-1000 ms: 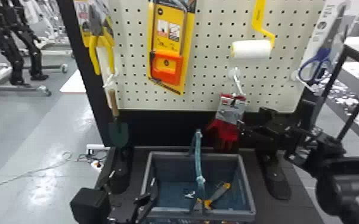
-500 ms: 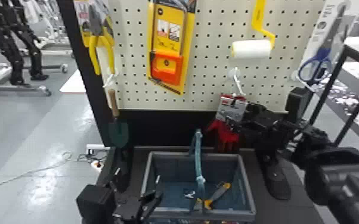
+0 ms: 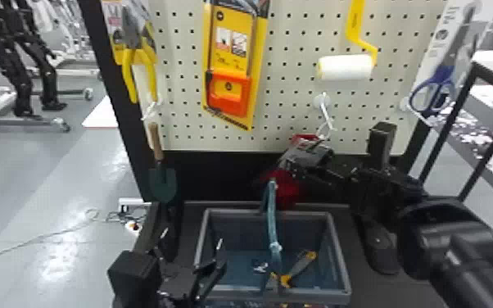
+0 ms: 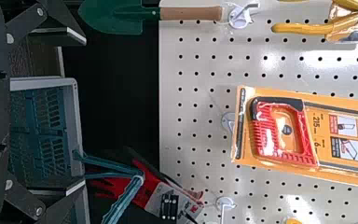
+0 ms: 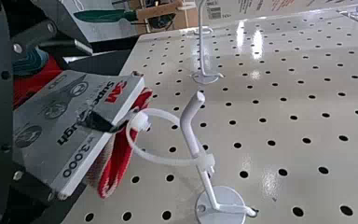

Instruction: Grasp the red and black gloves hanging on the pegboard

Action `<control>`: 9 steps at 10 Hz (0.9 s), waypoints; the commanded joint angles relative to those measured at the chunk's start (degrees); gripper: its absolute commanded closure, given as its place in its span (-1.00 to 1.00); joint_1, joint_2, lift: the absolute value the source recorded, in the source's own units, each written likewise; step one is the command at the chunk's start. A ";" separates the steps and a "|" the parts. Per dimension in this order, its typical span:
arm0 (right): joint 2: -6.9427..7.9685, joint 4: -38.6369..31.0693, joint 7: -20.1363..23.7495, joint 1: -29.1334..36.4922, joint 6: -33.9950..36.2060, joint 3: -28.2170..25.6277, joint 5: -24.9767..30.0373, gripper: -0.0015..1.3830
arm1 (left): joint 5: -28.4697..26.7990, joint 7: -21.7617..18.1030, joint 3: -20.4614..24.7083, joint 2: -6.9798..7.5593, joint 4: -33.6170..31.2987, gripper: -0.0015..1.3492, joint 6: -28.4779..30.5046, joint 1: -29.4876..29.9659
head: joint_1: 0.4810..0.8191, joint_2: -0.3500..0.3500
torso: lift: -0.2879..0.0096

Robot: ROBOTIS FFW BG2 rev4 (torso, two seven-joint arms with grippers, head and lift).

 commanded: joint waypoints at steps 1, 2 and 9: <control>0.18 0.24 -0.05 0.04 -0.02 -0.31 -0.55 0.48 | 0.01 0.01 0.03 0.00 0.00 -0.65 -0.15 0.11 | -0.60 0.00 | 0.26; 0.35 0.15 -0.40 0.22 -0.19 -0.49 -0.47 0.85 | 0.01 0.01 0.12 0.09 0.00 -0.65 -0.15 0.11 | -0.60 0.00 | 0.26; 1.06 -0.11 -0.48 1.97 -0.37 -2.68 -0.20 0.87 | 0.01 0.01 0.12 0.35 -0.08 -0.65 -0.15 0.29 | -0.60 0.00 | 0.26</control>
